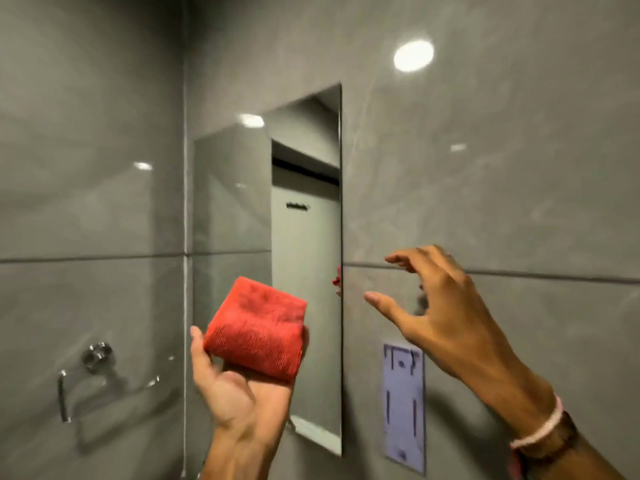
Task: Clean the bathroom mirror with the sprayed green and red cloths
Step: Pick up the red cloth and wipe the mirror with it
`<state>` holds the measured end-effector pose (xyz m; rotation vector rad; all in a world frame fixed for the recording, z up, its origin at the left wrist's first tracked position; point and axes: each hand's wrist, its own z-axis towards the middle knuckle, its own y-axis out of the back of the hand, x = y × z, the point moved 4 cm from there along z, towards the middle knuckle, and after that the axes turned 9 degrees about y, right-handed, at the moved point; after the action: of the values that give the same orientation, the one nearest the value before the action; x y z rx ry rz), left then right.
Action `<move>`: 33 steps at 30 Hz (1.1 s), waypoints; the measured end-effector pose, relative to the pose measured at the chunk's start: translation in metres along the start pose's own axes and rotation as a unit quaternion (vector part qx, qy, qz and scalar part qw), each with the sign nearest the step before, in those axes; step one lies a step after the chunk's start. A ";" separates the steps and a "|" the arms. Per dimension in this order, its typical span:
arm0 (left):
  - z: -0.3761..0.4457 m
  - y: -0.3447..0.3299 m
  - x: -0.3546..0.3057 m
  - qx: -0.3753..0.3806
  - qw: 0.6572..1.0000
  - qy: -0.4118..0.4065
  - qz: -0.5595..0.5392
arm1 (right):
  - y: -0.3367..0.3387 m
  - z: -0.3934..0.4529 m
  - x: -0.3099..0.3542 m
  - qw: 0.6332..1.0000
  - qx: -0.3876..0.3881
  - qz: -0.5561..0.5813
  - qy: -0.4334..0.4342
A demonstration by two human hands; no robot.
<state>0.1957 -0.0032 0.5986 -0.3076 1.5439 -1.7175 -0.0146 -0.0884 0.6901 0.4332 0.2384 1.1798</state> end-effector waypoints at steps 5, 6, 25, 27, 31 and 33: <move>0.057 -0.127 -0.059 0.086 0.940 -0.290 0.157 | 0.026 0.068 -0.002 0.970 -0.134 -0.196 0.054; 0.072 -0.157 -0.065 0.115 0.903 -0.352 0.216 | 0.027 0.085 -0.002 0.961 -0.147 -0.226 0.065; 0.344 -0.233 -0.142 0.097 0.597 -0.527 0.596 | -0.048 0.187 -0.025 0.873 -0.106 -0.471 0.063; 0.394 -0.170 -0.173 0.010 0.656 -0.480 0.582 | -0.053 0.191 -0.030 0.861 -0.116 -0.489 0.071; 0.429 -0.029 -0.183 -0.115 0.711 -0.390 0.573 | -0.052 0.197 -0.032 0.847 -0.178 -0.490 0.103; 0.418 0.043 -0.162 -0.147 0.734 -0.350 0.564 | -0.053 0.201 -0.037 0.852 -0.190 -0.474 0.114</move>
<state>0.5888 -0.1956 0.7063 -0.0859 0.9974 -0.2983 0.0963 -0.1801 0.8445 -0.1921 0.3580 0.2690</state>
